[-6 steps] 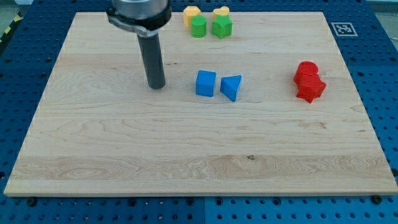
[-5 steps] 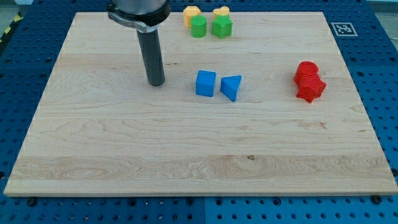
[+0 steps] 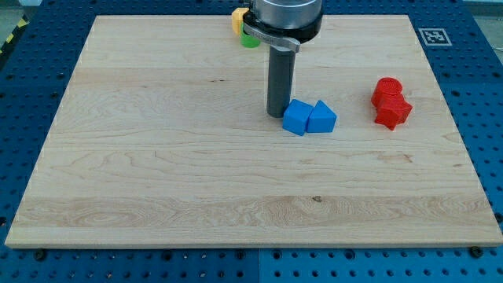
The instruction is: Push the blue blocks bottom left to the red star
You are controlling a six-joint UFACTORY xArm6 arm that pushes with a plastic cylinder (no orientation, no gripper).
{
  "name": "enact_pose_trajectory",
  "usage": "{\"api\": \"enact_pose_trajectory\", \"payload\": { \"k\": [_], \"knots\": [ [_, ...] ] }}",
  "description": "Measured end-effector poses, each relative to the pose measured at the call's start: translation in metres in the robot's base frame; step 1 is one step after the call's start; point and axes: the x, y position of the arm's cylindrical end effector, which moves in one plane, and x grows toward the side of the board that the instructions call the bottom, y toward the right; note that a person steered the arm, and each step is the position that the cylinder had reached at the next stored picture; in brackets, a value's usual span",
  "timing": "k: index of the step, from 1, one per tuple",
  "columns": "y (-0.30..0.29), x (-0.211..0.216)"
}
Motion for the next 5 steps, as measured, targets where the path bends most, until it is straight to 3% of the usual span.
{"api": "enact_pose_trajectory", "payload": {
  "k": [5],
  "knots": [
    [0.039,0.025]
  ]
}}
